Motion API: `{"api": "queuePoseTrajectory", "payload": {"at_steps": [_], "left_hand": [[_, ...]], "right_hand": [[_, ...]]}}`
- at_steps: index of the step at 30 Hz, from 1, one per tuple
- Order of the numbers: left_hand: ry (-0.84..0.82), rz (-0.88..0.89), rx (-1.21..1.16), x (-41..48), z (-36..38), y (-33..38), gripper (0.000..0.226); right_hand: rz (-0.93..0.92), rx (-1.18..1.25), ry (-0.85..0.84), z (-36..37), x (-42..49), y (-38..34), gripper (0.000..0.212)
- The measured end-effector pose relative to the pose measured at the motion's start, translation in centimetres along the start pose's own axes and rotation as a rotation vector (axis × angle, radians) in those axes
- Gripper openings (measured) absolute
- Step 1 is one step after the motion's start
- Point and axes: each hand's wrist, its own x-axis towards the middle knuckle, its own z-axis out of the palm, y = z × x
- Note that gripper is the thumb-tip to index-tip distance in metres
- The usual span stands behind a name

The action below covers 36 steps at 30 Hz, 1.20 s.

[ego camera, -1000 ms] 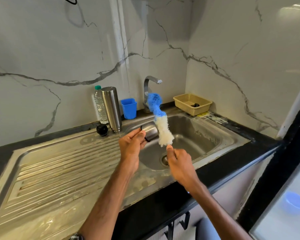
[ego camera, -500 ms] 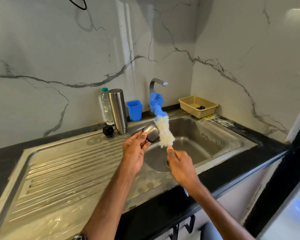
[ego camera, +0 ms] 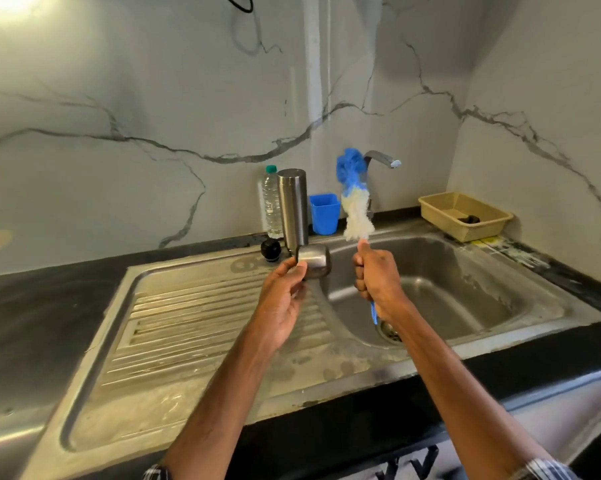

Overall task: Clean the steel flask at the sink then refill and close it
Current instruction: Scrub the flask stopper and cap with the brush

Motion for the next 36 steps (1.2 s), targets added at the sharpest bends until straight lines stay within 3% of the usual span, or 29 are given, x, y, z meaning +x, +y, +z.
{"api": "queuePoseTrajectory", "payload": {"at_steps": [3,9,17,22,24,26,30,36], "left_hand": [[0.050,0.045,0.096,0.1,-2.1,1.1,0.016],[0.030,0.040,-0.055,1.4,-5.4,3.5,0.047],[0.199,0.006,-0.047,6.2,-7.3,5.1,0.046],[0.195,-0.002,-0.051,9.2,-8.3,5.5,0.051],[0.216,0.022,0.064,10.4,-8.6,5.5,0.051],[0.281,0.061,0.269,11.8,-9.2,5.6,0.065],[0.411,0.278,1.063,14.5,-10.3,6.6,0.068],[0.420,0.120,1.519,17.3,-12.0,7.6,0.078]], "right_hand": [[0.010,0.075,0.038,2.3,1.6,1.0,0.044],[0.012,0.121,0.119,4.8,3.8,3.1,0.038],[-0.094,0.007,0.203,5.1,5.8,5.8,0.045],[-0.122,0.017,0.197,5.2,6.1,6.1,0.046],[-0.116,0.015,0.201,5.1,6.3,6.2,0.046],[-0.106,0.033,0.201,5.1,6.5,6.2,0.046],[-0.109,0.036,0.191,5.2,6.7,6.3,0.046],[-0.105,0.021,0.181,5.2,6.6,6.7,0.047]]}}
